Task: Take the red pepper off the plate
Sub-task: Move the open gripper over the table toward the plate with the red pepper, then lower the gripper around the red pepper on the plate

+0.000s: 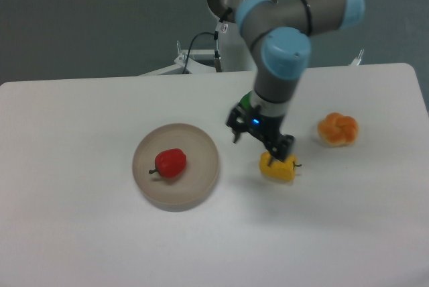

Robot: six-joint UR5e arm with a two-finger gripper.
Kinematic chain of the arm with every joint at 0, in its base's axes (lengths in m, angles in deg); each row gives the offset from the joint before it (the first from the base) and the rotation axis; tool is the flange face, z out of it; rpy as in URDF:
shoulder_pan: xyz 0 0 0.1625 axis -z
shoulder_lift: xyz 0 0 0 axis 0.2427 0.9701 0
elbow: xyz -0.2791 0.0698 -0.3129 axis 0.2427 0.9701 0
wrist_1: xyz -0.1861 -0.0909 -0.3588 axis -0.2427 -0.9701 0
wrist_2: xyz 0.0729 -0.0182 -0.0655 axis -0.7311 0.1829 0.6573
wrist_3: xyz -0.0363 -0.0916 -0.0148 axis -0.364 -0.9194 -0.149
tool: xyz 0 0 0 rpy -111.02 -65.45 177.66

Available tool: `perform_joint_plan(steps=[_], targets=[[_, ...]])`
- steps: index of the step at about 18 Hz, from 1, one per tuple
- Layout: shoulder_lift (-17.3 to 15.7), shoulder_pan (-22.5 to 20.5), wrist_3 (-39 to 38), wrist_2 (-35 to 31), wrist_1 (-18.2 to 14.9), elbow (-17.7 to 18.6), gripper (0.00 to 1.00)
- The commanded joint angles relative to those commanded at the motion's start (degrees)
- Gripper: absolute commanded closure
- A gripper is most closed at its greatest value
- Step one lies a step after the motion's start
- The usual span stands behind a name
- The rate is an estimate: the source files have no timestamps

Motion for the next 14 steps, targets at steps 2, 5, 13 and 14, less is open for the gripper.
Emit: perform_joint_plan(steps=[2,5,13,14], targets=[[0.0,1.4,-2.2,1.2,1.6,1.2,0.00],[0.6,4.6,-5.0,1.2,3.3,1.6,0.00],[3.5,7.9,-2.3,2.5,6.3,1.5,0.00],[3.9,8.6,-1.6,2.4,6.3,1.2,0.00]])
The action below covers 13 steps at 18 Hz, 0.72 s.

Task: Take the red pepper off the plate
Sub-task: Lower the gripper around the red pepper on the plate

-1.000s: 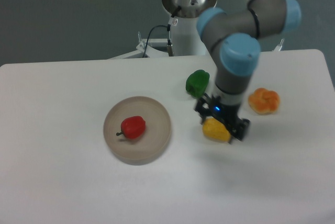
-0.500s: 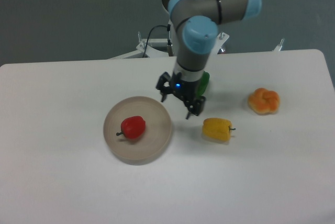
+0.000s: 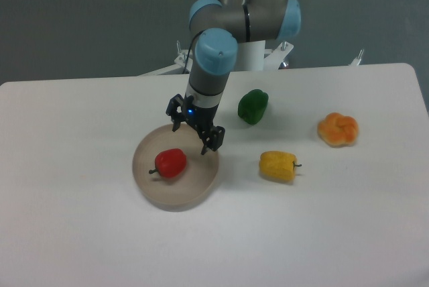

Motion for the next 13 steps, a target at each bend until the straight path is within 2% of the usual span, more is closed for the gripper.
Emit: perform_joint_plan(steps=[5,13], targets=[[2.2,1.2,2.5,0.1,0.0,-1.3,0.00],[4.8,2.9,1.6,0.0,0.7,-2.6,0.00]])
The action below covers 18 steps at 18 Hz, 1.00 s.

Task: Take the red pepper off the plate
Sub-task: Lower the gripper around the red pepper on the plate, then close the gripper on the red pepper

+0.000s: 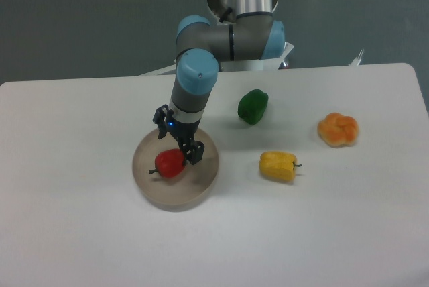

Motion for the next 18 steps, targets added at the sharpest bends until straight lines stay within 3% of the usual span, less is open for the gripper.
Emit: perform_joint_plan(steps=[15,18], targets=[[2.7,1.3,-1.5,0.0,1.4,-1.6,0.00],[3.0,1.3,-1.2,0.0,1.4,-1.8,0.08]])
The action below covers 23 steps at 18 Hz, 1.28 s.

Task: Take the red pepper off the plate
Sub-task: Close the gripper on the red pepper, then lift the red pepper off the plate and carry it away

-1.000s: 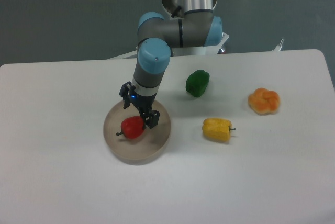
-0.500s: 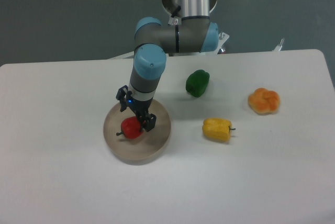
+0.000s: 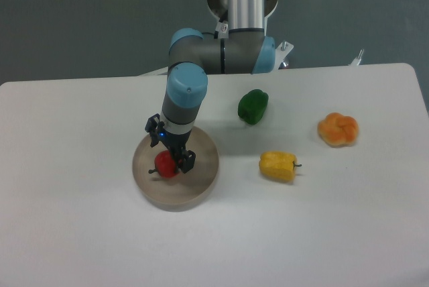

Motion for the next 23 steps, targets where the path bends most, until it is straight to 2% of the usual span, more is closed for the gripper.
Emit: perform_joint_plan(steps=[2,4,6,10,12,23], targets=[[0.4,0.0,0.1,0.0,0.0,-0.6,0.08],[0.4,-0.1,0.0,0.0,0.0,-0.8,0.15],[0.3,-0.1,-0.1,0.0,0.0,-0.9,0.33],[0.0,-0.2,0.0,0.0,0.0,-0.9,0.60],[-0.2,-0.3,0.0,0.0,0.0,-0.9,0.63],[-2.5,-1.8,0.5,-0.2,-0.4,-2.0,0.67]])
